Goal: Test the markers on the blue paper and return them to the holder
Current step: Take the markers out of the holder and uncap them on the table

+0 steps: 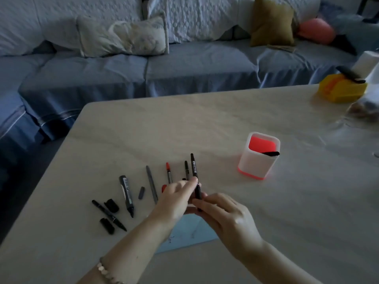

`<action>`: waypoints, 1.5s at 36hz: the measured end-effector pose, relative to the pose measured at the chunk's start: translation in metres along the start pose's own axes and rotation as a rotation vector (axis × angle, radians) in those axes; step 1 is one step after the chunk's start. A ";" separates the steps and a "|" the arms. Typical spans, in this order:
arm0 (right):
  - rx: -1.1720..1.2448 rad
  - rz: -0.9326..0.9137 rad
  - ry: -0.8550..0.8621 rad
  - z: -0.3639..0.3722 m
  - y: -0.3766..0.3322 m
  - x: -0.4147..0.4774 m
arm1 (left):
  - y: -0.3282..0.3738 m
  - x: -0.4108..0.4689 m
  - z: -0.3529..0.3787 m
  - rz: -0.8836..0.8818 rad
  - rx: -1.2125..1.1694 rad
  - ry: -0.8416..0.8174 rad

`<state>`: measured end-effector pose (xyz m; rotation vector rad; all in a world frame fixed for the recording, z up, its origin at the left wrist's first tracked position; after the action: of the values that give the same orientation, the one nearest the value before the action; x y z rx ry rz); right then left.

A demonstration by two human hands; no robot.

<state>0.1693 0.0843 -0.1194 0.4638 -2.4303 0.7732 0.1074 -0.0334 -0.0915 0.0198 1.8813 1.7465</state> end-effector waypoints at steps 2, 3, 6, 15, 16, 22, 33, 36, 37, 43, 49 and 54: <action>0.006 -0.048 -0.040 0.011 -0.005 -0.002 | -0.004 -0.004 -0.003 -0.054 -0.005 0.017; 0.020 -0.058 -0.061 0.015 -0.008 -0.002 | -0.007 -0.005 -0.006 -0.063 0.003 0.023; 0.181 0.086 -0.153 0.016 -0.011 0.004 | -0.012 -0.005 -0.016 0.000 0.055 0.042; 0.901 0.861 -0.218 0.028 -0.015 0.022 | -0.021 -0.029 -0.020 0.244 0.811 0.019; 0.936 0.888 -0.205 0.031 -0.018 0.023 | -0.022 -0.031 -0.018 0.268 0.846 0.017; 1.008 1.027 -0.120 0.038 -0.031 0.024 | -0.029 -0.032 -0.019 0.312 1.002 0.041; 1.098 1.061 0.143 0.007 0.014 0.032 | -0.024 -0.019 -0.019 0.117 0.779 0.014; 1.060 1.200 -0.019 -0.005 0.045 0.032 | -0.018 0.004 -0.022 0.068 0.731 0.056; 1.077 1.265 -0.076 -0.006 0.053 0.031 | -0.015 0.014 -0.022 0.051 0.736 0.072; 0.952 1.369 -0.333 -0.006 0.079 0.029 | 0.000 0.079 0.005 0.039 0.852 0.116; 0.651 1.280 -0.438 -0.008 0.090 0.029 | -0.007 0.118 0.029 -0.011 0.988 0.080; 0.456 1.177 -0.538 -0.007 0.097 0.023 | -0.017 0.127 0.034 -0.013 1.077 0.048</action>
<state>0.1087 0.1602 -0.1426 -0.8318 -2.9039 1.8790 0.0208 0.0438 -0.1566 0.3655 2.6015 0.5448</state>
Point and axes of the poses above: each hand's wrist, its own x-axis towards the middle knuckle, its own z-axis out of the palm, y = z × x, the point moved 2 cm from there along x, towards the middle knuckle, and after that the axes turned 4 degrees about -y, right-handed, at the moved point
